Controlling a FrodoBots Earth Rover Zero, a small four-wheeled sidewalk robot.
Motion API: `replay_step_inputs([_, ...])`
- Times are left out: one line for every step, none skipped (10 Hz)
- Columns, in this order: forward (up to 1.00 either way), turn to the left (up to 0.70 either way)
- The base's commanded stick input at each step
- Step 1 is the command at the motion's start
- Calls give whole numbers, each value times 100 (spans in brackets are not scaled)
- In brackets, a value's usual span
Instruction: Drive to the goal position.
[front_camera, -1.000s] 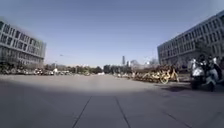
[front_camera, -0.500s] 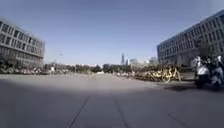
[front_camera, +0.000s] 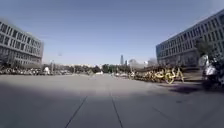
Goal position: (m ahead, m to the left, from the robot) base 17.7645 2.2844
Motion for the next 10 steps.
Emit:
replay_step_inputs([100,2])
replay_step_inputs([100,2])
replay_step_inputs([100,2])
replay_step_inputs([100,2])
replay_step_inputs([100,2])
replay_step_inputs([100,2])
replay_step_inputs([100,2])
replay_step_inputs([100,2])
replay_step_inputs([100,27])
replay_step_inputs([100,18])
